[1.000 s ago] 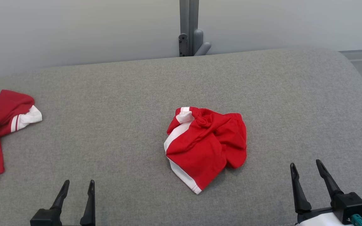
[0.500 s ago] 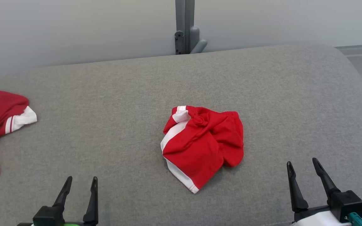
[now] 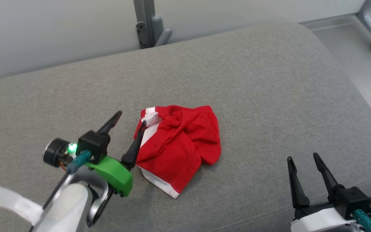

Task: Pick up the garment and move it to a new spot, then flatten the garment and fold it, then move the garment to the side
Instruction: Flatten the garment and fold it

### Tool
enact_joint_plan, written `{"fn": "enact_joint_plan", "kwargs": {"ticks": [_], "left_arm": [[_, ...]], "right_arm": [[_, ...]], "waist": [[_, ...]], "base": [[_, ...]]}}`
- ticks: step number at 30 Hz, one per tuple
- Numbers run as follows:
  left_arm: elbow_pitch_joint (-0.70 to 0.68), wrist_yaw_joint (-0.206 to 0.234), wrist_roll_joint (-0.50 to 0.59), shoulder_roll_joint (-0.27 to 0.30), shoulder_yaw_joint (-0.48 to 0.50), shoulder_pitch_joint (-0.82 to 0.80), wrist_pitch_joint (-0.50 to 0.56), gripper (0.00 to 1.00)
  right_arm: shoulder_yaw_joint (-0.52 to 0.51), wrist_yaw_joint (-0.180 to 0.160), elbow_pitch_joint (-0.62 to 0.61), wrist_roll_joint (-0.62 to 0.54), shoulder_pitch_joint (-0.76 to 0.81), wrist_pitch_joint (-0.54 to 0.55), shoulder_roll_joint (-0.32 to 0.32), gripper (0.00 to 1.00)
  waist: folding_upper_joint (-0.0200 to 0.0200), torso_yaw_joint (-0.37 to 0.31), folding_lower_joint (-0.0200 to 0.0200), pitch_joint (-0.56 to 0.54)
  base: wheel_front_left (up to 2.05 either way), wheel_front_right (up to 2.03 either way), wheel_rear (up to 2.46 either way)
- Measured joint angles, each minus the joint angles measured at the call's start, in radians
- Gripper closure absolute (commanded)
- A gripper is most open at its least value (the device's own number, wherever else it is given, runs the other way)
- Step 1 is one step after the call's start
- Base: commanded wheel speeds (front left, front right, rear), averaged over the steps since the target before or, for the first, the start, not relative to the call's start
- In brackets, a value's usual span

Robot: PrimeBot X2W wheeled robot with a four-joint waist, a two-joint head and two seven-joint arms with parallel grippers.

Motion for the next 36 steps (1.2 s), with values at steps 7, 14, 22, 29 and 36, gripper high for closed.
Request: {"fn": "enact_joint_plan", "kwargs": {"ticks": [7,14,22,29,36], "left_arm": [[0.132,-0.002,-0.075,0.108,-0.168,-0.219,0.078,0.00],[0.296,-0.002,-0.199,0.150,-0.274,-0.296,0.095,0.00],[0.458,-0.002,-0.324,0.132,-0.274,-0.322,0.086,1.00],[0.457,0.006,-0.444,0.074,-0.213,-0.329,0.041,1.00],[0.256,0.144,-0.618,-0.082,-0.057,-0.354,-0.012,1.00]], "right_arm": [[0.020,0.000,0.008,0.032,-0.027,0.000,0.000,0.00],[0.022,0.000,0.016,0.041,-0.030,0.000,-0.001,0.00],[0.026,0.000,0.016,0.044,-0.035,0.000,0.000,0.00],[0.009,0.000,0.012,0.043,-0.017,0.000,0.000,0.00],[0.017,0.000,0.012,0.044,-0.013,0.000,0.000,0.00]], "waist": [[0.0000,-0.091,0.0000,0.054],[0.0000,-0.176,0.0000,0.094],[0.0000,-0.221,0.0000,0.106],[0.0000,-0.196,0.0000,0.088],[0.0000,-0.134,0.0000,0.068]], "base": [[0.00,0.00,0.00],[0.00,0.00,0.00],[0.00,0.00,0.00],[0.00,0.00,0.00],[0.00,0.00,0.00]]}}
